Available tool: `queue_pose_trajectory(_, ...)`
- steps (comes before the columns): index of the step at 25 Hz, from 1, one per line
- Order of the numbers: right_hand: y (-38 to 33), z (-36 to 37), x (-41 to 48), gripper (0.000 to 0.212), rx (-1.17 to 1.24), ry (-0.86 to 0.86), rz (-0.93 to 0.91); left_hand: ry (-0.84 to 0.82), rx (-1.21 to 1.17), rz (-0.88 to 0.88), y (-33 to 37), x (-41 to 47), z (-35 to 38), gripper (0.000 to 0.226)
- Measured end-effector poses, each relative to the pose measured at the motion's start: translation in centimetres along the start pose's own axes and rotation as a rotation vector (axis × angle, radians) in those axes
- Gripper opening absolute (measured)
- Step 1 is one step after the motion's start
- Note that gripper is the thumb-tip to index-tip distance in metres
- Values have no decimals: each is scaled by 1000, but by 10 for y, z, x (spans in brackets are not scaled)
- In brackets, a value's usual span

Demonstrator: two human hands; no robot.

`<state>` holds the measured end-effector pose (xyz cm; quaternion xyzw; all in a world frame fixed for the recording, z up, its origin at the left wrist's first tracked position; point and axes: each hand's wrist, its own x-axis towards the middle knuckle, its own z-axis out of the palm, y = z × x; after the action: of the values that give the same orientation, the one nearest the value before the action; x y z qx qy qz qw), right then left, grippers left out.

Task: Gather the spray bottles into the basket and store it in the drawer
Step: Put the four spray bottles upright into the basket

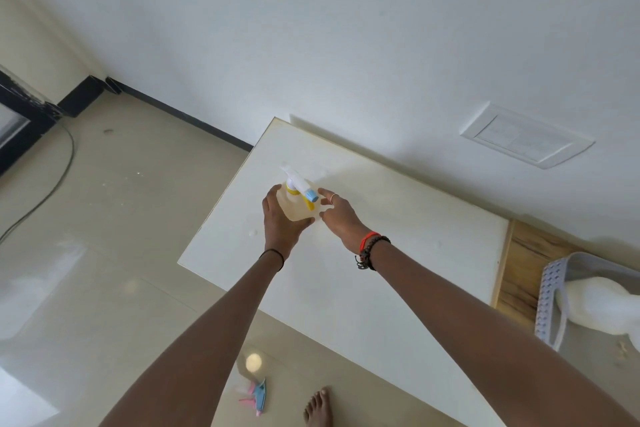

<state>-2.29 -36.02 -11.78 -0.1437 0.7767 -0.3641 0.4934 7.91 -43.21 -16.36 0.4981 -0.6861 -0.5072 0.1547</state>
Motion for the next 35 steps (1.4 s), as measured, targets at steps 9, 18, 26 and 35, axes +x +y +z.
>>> queue_pose_trajectory(9,44,-63,-80,38,230,144,47,-133,-33,59,39,-90,27,89)
queue_pose_trajectory(18,128,-152,-193,42,507,207,135,-419,20,221,91,-208,94,88)
queue_pose_trajectory(26,221,-228,-290,41,809,257,151,-670,59,282,128,-304,176,87)
queue_pose_trajectory(35,284,-284,-318,27,992,398,163,-786,177,270,147,-347,258,96)
